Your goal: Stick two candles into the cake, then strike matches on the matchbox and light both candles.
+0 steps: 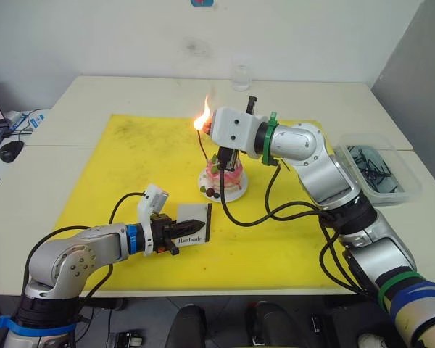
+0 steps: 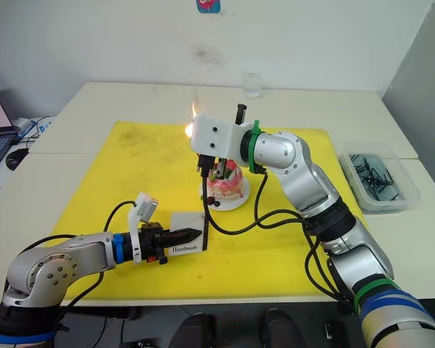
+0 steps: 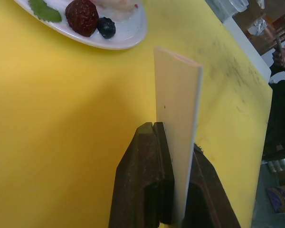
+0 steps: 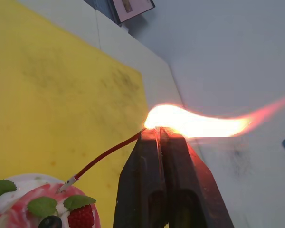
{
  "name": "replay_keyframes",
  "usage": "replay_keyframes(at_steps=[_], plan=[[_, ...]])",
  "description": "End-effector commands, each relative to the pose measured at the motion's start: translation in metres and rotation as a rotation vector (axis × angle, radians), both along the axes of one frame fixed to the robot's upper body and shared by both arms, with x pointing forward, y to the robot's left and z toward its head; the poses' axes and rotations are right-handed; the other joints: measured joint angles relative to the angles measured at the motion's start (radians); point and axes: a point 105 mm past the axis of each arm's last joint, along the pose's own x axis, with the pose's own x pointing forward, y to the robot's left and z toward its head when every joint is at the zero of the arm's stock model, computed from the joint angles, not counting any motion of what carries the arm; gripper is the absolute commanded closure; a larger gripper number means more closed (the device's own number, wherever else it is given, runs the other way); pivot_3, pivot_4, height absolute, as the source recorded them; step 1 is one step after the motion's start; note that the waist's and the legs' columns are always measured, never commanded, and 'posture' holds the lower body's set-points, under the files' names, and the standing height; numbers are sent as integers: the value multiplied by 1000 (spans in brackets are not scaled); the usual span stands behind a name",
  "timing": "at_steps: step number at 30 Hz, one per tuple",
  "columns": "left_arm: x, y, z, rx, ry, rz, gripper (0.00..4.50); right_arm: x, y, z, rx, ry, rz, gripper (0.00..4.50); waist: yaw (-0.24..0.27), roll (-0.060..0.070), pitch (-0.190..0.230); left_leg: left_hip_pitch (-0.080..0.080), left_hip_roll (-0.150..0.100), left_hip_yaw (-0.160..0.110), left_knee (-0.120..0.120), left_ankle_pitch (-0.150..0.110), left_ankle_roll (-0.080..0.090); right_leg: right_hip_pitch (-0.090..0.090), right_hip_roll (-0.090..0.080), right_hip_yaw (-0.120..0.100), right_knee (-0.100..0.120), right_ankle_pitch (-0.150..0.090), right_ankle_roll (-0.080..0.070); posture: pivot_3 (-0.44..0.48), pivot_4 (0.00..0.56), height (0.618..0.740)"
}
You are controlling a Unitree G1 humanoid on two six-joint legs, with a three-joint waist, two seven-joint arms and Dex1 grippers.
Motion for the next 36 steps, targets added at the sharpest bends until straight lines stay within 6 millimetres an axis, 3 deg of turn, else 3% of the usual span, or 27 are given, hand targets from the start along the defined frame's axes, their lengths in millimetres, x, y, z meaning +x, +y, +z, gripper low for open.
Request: replay_keyframes(at_steps=[1, 36], plan=[[-2, -6, 5, -7, -31, -23, 4500, -4, 3, 18, 27, -68, 21, 4471, 0, 0, 0, 0, 0, 0, 0, 0, 0, 0, 0, 0, 0, 0, 0, 0, 150, 740], [-1, -15, 8, -25, -39, -47, 4500, 5, 7, 11, 41, -28, 13, 4471, 1, 0, 0, 0, 0, 0, 0, 0, 0, 0, 0, 0, 0, 0, 0, 0, 150, 740]])
